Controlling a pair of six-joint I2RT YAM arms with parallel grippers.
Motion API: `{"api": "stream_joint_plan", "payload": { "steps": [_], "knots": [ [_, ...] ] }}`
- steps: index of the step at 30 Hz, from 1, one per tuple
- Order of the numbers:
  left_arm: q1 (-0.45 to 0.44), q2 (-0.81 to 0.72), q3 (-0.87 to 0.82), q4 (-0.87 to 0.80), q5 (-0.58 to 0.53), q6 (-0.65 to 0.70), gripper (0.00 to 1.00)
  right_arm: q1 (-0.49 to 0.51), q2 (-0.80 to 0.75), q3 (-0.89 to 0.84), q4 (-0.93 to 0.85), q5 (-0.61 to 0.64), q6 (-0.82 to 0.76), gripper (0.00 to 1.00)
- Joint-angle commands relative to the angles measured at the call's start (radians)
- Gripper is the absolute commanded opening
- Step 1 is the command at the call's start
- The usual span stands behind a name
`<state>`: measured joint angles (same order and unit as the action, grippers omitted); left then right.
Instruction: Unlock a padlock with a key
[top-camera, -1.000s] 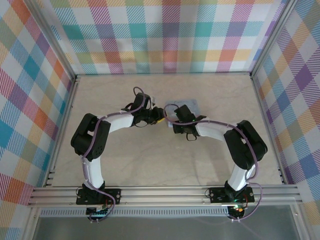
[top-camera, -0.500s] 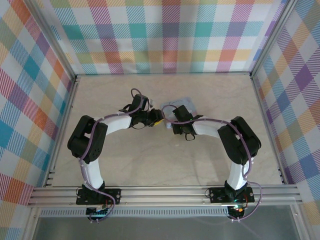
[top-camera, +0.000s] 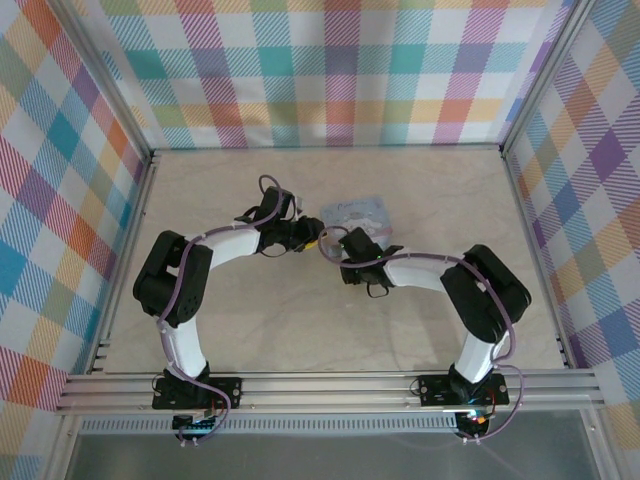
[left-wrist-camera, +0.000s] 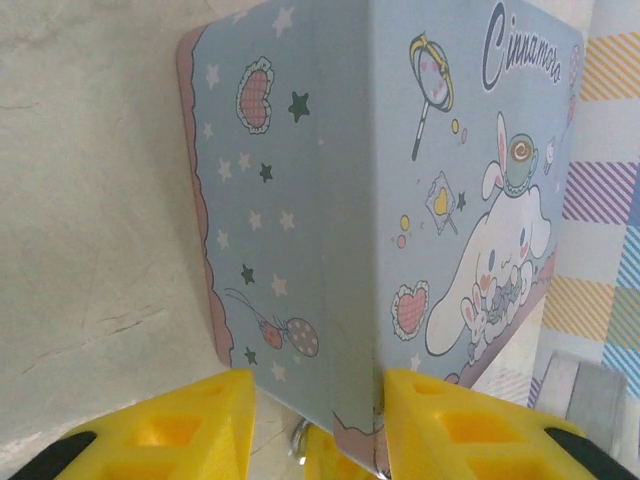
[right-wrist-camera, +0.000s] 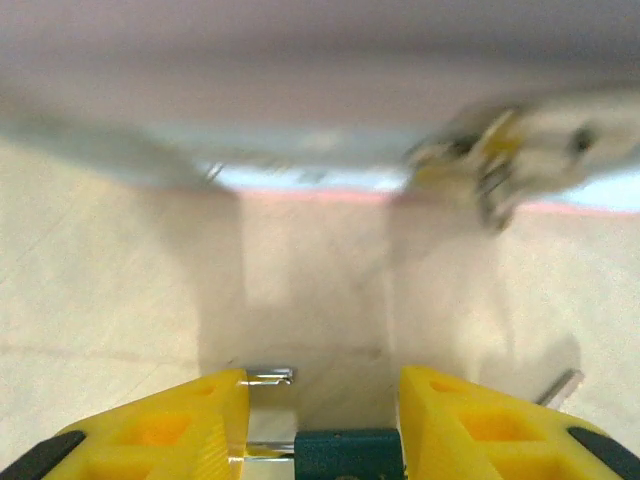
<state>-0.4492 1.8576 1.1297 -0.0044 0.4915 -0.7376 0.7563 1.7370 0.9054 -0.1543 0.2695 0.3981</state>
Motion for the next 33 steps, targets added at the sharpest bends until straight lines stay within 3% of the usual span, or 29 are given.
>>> {"api": "stream_joint_plan", "payload": {
  "steps": [1,7,11,20,22,24,33],
  "knots": [
    [0.027,0.028,0.017,-0.077,-0.046,0.029,0.38,0.061,-0.038,-0.044,-0.065,-0.034,0.078,0.43],
    [0.034,0.054,0.044,-0.083,-0.048,0.039,0.38,0.131,-0.076,-0.064,-0.082,-0.023,0.14,0.43],
    [0.036,0.052,0.048,-0.086,-0.065,0.044,0.39,0.146,-0.103,-0.051,-0.104,0.0,0.156,0.49],
    [0.066,-0.05,0.009,-0.112,-0.13,0.078,0.55,0.142,-0.232,0.023,-0.218,0.098,0.096,0.64],
    [0.073,-0.086,-0.002,-0.124,-0.147,0.093,0.58,0.134,-0.26,0.04,-0.24,0.107,0.082,0.66],
    [0.076,-0.119,-0.007,-0.138,-0.165,0.116,0.68,0.122,-0.287,0.051,-0.253,0.114,0.068,0.69],
    [0.107,-0.257,-0.022,-0.233,-0.234,0.2,0.72,-0.008,-0.418,0.076,-0.285,0.094,0.007,0.77]
  ]
}}
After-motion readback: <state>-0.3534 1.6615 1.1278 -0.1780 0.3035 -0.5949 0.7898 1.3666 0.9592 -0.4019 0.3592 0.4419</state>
